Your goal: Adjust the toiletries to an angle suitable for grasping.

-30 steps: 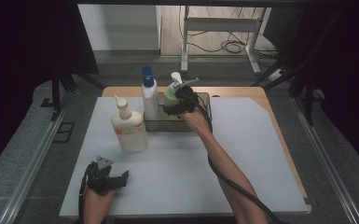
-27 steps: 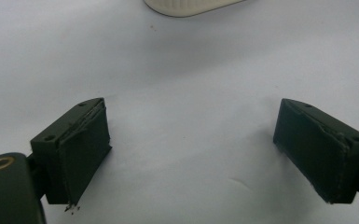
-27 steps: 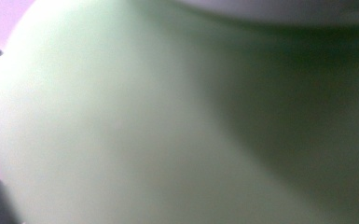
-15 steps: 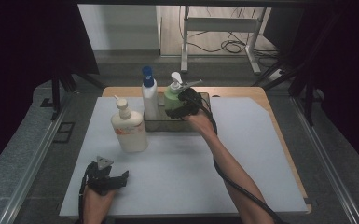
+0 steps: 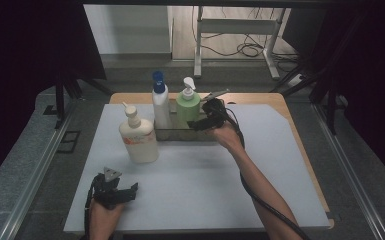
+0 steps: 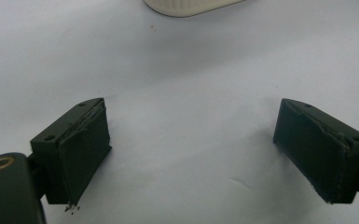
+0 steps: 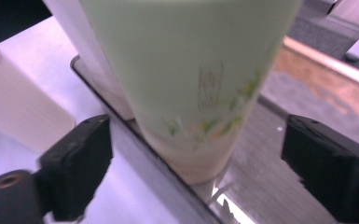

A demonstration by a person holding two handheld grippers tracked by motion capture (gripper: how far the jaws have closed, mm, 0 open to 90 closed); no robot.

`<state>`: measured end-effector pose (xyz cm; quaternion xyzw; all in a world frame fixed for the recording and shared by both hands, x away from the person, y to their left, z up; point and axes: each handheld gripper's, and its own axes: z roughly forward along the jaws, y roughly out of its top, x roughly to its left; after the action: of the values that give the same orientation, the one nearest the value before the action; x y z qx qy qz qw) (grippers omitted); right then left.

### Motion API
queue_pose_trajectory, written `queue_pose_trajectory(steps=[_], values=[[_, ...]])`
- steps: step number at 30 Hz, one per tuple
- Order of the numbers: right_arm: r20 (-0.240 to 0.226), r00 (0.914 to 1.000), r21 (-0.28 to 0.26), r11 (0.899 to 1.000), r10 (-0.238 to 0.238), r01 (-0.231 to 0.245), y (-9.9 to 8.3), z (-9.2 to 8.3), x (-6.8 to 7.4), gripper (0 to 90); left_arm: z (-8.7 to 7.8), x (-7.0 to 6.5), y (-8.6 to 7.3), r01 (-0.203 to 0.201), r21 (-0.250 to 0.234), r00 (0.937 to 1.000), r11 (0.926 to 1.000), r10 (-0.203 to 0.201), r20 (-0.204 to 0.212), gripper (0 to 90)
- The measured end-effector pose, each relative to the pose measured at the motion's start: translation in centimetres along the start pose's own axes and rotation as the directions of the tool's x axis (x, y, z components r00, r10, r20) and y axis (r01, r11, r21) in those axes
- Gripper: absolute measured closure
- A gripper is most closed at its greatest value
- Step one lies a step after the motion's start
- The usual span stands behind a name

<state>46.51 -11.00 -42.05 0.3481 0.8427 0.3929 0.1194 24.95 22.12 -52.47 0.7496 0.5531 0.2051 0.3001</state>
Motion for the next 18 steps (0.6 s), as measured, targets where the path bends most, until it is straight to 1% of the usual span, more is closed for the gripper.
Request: queue_pose_trajectory(steps=[2, 5, 7, 8, 11, 13, 16, 18], values=[[0.002, 1.0000, 0.009, 1.000, 0.001, -0.001, -0.4, -0.2, -0.2, 15.4, 0.0, 0.0, 0.0, 0.000, 0.000, 1.0000, 1.0000, 0.000, 0.000, 10.0], [-0.001, 1.0000, 0.020, 1.000, 0.003, -0.003, -0.8, -0.6, -0.5, 28.2, 0.0, 0.0, 0.0, 0.001, -0.001, 1.0000, 1.0000, -0.001, 0.001, 10.0], [0.011, 0.9999, 0.021, 1.000, -0.002, 0.002, -1.1, -0.9, -0.7, 38.3, 0.0, 0.0, 0.0, 0.001, -0.001, 1.0000, 1.0000, -0.001, 0.001, 10.0], [0.007, 1.0000, 0.022, 1.000, -0.005, 0.005, -1.2, -1.0, -0.8, 40.5, 0.0, 0.0, 0.0, 0.000, 0.001, 1.0000, 1.0000, 0.000, 0.000, 10.0], [0.032, 0.9995, 0.041, 0.999, -0.001, 0.000, -1.4, -1.2, -1.0, 50.2, 0.0, 0.0, 0.0, -0.001, 0.001, 1.0000, 1.0000, 0.001, 0.000, 10.0], [0.040, 0.9992, 0.052, 0.999, -0.004, 0.002, -1.6, -1.1, -1.1, 55.0, 0.0, 0.0, 0.0, 0.000, 0.001, 1.0000, 1.0000, 0.000, -0.001, 10.0], [0.055, 0.9984, 0.069, 0.998, 0.011, -0.015, -1.7, -0.9, -1.2, 64.3, 0.0, 0.0, 0.0, 0.000, 0.001, 1.0000, 1.0000, 0.000, 0.000, 10.0], [0.060, 0.9979, 0.070, 0.997, 0.022, -0.026, -1.8, -0.7, -1.3, 70.2, 0.0, 0.0, 0.0, 0.000, 0.001, 1.0000, 1.0000, 0.000, 0.000, 10.0]])
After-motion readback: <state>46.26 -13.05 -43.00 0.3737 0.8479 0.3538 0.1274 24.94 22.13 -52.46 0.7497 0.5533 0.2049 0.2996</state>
